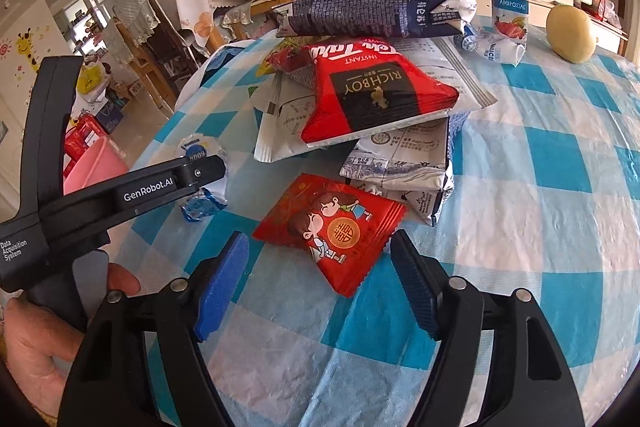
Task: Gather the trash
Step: 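Reach the left tool to the white Magicday bottle and close on it, then grasp the red candy wrapper with the right tool while the left lifts the bottle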
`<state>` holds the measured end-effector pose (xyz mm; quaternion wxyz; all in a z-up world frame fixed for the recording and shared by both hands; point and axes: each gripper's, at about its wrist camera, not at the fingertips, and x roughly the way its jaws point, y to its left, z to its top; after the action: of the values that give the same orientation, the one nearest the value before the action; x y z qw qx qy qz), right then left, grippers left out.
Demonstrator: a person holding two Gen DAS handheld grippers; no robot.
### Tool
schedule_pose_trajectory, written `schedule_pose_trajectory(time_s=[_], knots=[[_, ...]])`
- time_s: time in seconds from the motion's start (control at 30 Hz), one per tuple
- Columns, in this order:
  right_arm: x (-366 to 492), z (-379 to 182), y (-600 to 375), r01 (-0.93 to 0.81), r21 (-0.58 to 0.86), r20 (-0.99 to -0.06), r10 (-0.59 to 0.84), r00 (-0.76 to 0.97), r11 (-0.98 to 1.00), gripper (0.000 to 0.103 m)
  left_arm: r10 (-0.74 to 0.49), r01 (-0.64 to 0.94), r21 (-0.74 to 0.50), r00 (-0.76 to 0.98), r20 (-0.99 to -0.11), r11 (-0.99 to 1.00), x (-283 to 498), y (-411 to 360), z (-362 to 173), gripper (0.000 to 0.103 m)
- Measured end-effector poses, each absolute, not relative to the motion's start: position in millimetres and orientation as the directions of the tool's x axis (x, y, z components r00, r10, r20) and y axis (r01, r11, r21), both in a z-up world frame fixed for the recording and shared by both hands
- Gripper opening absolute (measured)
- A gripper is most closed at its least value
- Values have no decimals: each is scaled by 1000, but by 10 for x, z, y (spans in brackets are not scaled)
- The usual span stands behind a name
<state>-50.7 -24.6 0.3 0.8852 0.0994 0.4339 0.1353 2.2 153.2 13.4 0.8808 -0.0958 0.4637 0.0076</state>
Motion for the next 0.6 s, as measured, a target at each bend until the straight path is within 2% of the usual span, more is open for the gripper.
schedule_pose_trajectory(time_s=[0.07, 0.2, 0.37, 0.47, 0.6], knots=[[-490, -1, -232, -158, 285, -739, 322, 592, 945, 71, -54, -89, -128, 575, -817, 988, 29, 1506, 129, 54], [-413, -20, -210, -157, 283, -734, 319, 599, 946, 71, -41, -80, -107, 580, -814, 991, 39, 1546, 130, 36], [-393, -25, -153, -168, 250, -737, 300, 606, 953, 71, -75, -73, -145, 589, -805, 987, 48, 1640, 124, 30], [-386, -36, -113, -175, 213, -746, 276, 607, 961, 71, -99, -63, -169, 593, -799, 984, 47, 1676, 117, 29], [-372, -47, -91, -175, 189, -751, 257, 608, 966, 67, -128, -64, -205, 595, -793, 977, 64, 1740, 109, 29]])
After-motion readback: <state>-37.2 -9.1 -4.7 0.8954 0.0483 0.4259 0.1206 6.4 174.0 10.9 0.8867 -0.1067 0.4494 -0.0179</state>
